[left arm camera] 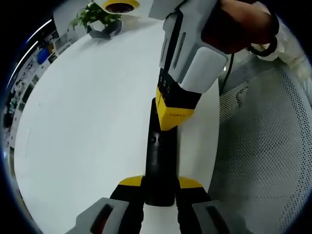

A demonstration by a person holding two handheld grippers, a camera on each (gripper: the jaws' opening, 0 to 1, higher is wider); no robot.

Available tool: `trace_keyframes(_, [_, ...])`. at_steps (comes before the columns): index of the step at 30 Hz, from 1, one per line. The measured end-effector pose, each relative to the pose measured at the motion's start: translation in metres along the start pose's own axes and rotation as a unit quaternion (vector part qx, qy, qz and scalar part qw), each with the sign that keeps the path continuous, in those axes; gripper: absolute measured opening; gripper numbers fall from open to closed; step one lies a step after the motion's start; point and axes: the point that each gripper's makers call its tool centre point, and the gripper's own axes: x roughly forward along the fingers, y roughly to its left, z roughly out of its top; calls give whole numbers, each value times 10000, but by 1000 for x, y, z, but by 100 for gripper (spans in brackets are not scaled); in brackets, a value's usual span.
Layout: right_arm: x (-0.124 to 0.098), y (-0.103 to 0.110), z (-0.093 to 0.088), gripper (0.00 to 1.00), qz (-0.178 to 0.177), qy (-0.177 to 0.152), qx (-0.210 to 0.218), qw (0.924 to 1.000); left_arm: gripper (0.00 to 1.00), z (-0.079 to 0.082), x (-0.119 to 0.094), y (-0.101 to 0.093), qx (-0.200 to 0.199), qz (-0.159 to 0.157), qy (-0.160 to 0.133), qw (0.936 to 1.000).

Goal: Press the specified remote control buttons in sequence, fully releasing each button before pressing the next.

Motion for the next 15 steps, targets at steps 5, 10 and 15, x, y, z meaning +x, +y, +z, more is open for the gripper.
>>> trace_keyframes(5, [0,-3,-5,0,-44,116,-12,9999,23,0,0,0,0,-13,8,10000])
trace_keyframes(10, [-1,-5,-10,0,-88,216,-10,9997,23,0,0,0,-7,12,3,10000])
trace_keyframes(15, [-1,-5,-9,0,-154,199,-94,9996,23,0,0,0,20,11,1,10000])
